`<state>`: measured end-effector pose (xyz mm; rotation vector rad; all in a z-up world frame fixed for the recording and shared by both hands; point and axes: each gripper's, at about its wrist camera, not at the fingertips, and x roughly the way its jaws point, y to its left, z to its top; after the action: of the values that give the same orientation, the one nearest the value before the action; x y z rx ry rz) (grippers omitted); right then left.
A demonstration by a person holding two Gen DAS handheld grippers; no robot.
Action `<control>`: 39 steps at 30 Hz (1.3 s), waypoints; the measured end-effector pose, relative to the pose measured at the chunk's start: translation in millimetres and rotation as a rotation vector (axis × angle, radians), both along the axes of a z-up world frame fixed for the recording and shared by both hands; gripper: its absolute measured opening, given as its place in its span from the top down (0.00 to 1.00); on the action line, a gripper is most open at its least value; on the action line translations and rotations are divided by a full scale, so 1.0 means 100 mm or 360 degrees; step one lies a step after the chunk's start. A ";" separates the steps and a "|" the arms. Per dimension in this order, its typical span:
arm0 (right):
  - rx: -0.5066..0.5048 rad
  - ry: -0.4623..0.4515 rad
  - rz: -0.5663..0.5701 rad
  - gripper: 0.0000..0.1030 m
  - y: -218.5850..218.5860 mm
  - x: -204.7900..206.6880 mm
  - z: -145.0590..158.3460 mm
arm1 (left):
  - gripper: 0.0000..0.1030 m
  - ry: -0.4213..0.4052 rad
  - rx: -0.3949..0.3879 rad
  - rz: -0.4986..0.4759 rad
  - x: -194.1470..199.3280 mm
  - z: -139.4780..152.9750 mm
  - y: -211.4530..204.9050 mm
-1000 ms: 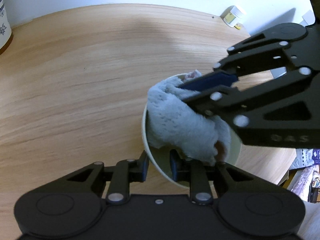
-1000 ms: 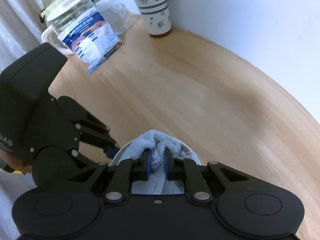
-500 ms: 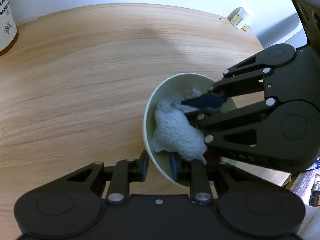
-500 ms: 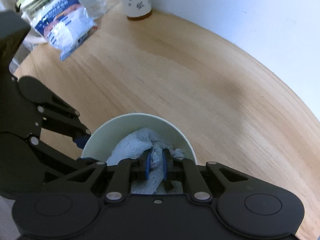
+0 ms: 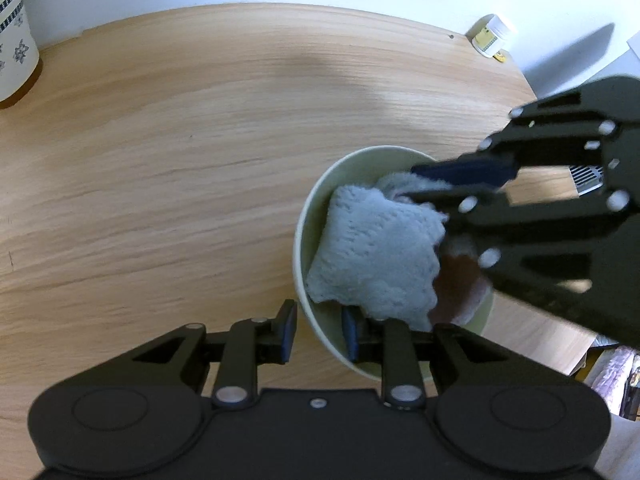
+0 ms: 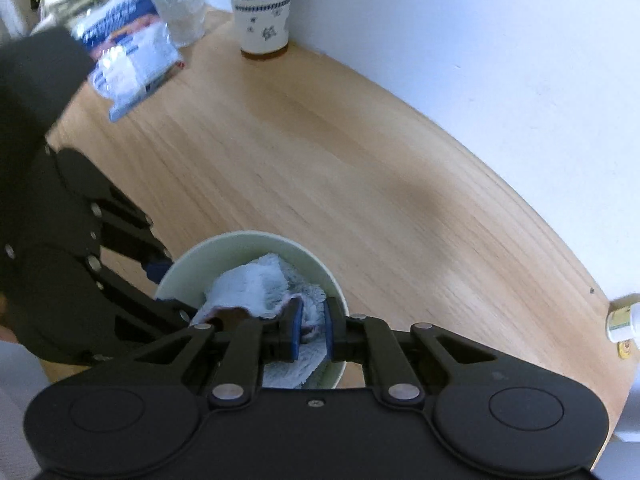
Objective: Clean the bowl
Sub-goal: 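Scrub the cloth against the bowl's inner wall with the right gripper while the left tilts it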
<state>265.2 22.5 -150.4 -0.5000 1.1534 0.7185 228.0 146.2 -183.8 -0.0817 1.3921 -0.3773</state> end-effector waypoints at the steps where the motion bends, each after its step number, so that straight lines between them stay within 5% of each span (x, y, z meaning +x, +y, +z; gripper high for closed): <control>1: -0.0009 0.0003 0.0000 0.89 0.01 0.00 -0.03 | 0.77 0.0006 -0.0001 0.0005 -0.01 0.00 0.00; 5: 0.0055 0.0070 0.0002 0.86 -0.01 0.03 0.00 | 0.77 0.0015 -0.0016 0.0001 0.01 -0.01 -0.02; 7: 0.0096 0.0101 0.0049 0.72 -0.05 0.04 0.10 | 0.77 0.0020 -0.0027 0.0008 0.01 -0.01 0.00; 9: 0.0143 0.0099 0.0162 0.49 -0.08 0.01 0.21 | 0.77 0.0021 -0.0036 0.0007 0.00 0.00 0.02; 12: 0.0115 0.0065 0.0571 0.43 -0.12 -0.10 0.35 | 0.77 0.0009 -0.0016 -0.0029 0.00 0.04 0.02; 17: -0.0141 -0.0045 0.1218 0.43 -0.05 -0.30 0.31 | 0.77 0.0012 -0.0019 -0.0060 0.05 0.01 0.03; 23: -0.0135 -0.0029 0.1510 0.43 0.11 -0.27 0.12 | 0.77 0.0013 -0.0019 -0.0066 0.08 0.00 0.06; 26: -0.0139 -0.0012 0.1588 0.45 0.16 -0.30 0.00 | 0.77 0.0019 -0.0026 -0.0045 0.09 0.01 0.12; 32: -0.0172 -0.0009 0.1600 0.69 0.16 -0.35 -0.19 | 0.77 0.0022 -0.0006 -0.0030 0.10 0.02 0.12; 39: -0.0134 0.0032 0.1303 0.86 0.11 -0.34 -0.12 | 0.77 0.0023 0.0010 -0.0021 0.10 0.00 0.11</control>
<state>231.7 33.5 -162.1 -1.0617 0.9817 1.3779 238.3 157.1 -183.7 -0.0702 1.4086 -0.3837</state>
